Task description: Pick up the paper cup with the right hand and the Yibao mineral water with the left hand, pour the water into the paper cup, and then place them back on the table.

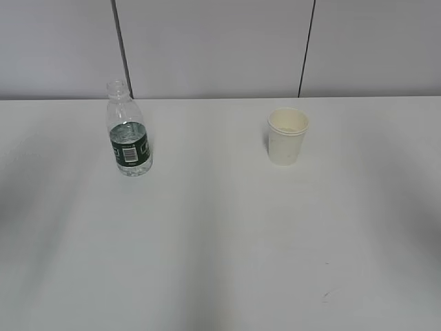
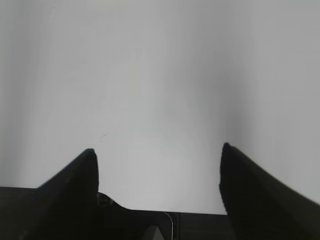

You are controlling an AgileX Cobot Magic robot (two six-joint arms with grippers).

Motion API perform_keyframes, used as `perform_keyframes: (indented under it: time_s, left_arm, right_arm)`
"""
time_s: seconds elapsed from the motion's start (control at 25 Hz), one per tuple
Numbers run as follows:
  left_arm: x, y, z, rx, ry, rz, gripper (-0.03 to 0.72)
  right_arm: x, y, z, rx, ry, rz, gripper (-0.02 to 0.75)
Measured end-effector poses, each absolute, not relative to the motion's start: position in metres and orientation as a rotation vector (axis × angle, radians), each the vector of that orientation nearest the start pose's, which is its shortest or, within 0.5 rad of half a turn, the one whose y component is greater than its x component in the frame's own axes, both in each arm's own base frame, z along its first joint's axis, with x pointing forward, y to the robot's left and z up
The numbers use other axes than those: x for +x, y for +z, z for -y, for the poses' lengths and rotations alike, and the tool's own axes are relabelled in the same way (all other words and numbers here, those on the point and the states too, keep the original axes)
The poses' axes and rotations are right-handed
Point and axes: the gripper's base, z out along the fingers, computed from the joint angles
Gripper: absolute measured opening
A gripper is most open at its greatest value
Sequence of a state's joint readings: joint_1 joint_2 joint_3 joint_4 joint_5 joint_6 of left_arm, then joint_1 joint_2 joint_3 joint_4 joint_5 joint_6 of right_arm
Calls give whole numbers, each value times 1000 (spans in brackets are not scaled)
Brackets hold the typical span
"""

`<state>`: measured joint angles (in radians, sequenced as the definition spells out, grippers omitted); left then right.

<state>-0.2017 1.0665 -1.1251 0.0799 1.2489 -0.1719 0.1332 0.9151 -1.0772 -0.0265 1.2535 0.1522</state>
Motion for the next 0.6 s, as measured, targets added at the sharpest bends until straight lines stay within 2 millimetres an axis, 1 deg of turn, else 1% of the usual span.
perform_keyframes:
  time_s: [0.24, 0.36, 0.52, 0.6]
  left_arm:
    - [118, 359, 18, 44, -49, -2574, 575]
    - [87, 355, 12, 41, -62, -2511, 575]
    - [48, 347, 3, 33, -76, -2404, 575]
    - [31, 344, 0, 29, -88, -2345, 575]
  right_arm:
    - [81, 359, -9, 24, 89, -2480, 586]
    - [55, 351, -5, 25, 97, -2415, 586]
    - [26, 335, -1, 26, 100, -2344, 586]
    - [15, 325, 1, 26, 104, -2317, 586]
